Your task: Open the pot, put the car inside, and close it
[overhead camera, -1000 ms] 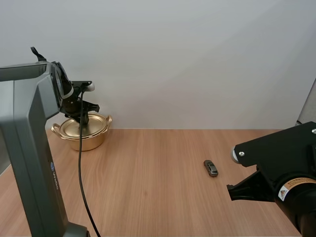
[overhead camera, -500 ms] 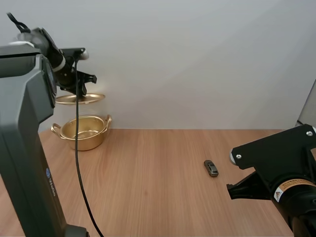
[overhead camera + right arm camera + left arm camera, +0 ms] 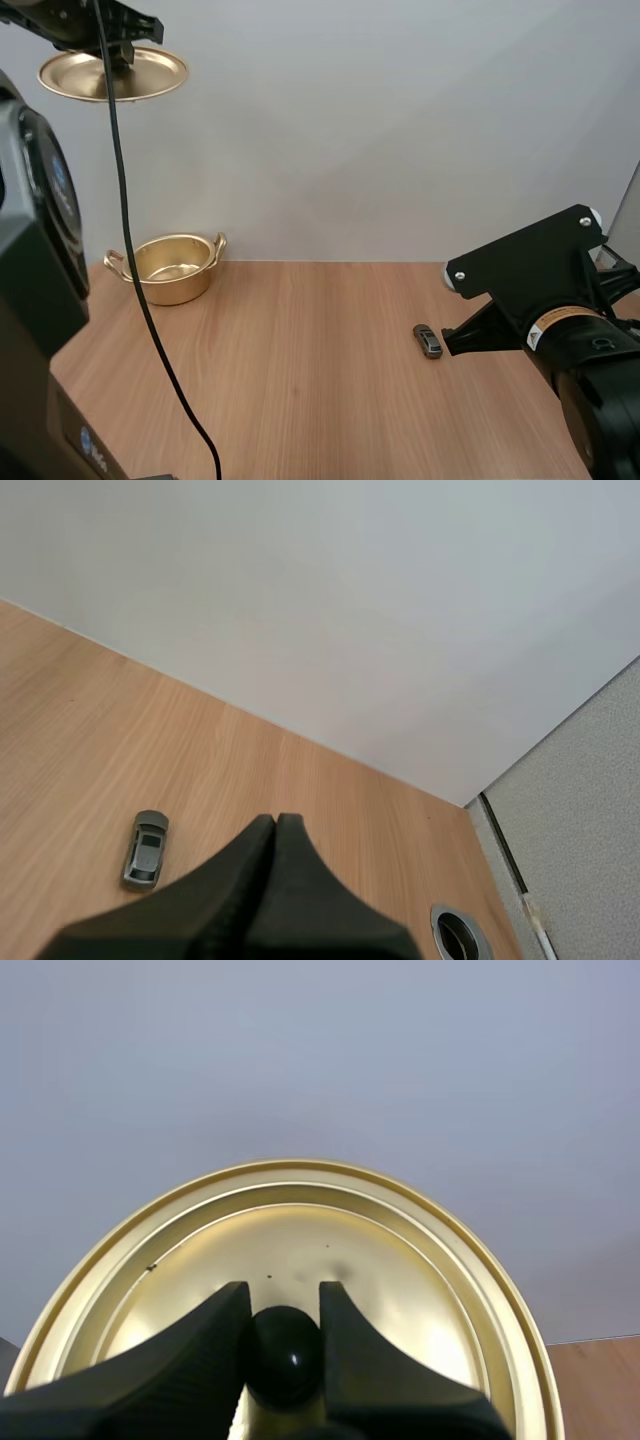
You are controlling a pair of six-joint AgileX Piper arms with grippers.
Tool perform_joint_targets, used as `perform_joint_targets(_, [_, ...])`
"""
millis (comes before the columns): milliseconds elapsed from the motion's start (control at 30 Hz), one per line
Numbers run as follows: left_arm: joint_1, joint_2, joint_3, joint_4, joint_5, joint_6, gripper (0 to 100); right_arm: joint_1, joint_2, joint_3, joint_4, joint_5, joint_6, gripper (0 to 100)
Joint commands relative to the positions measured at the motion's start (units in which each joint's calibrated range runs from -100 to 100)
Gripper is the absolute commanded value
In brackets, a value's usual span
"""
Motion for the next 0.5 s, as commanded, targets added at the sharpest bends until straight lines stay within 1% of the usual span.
perform_joint_targets(0, [0.80,-4.8,-0.1,-2.0,6.9,0.0,0,-0.2,7.6,0.0,0.7,-7.0,0.0,0])
perform_joint_targets(133, [2.66,-9.3,-0.1,-8.4,7.5,-0.1,0,0.4,22.3,-1.7,3.9,-5.5,-0.1,0])
perform_joint_targets(200, [3.21,-11.4,-0.1,-10.5,7.5,-0.1,0,1.1,30.1,-4.1,4.3,-4.4,-0.1,0])
perform_joint_targets(233, [3.29,-12.1,-0.1,-11.0,7.5,-0.1,0,1.4,33.7,-5.3,4.9,-3.8,-0.1,0])
perform_joint_targets(267, [3.38,-12.5,-0.1,-11.2,7.5,-0.1,0,1.7,35.2,-6.2,5.4,-3.5,-0.1,0])
perform_joint_targets(333, [3.53,-15.6,-0.1,-12.1,7.5,-0.1,0,2.3,43.2,-9.9,7.3,-2.0,-0.1,0])
perform_joint_targets(467, [3.53,-18.4,-0.1,-12.1,7.5,-0.1,0,2.6,50.5,-14.6,8.8,-0.8,-0.1,0])
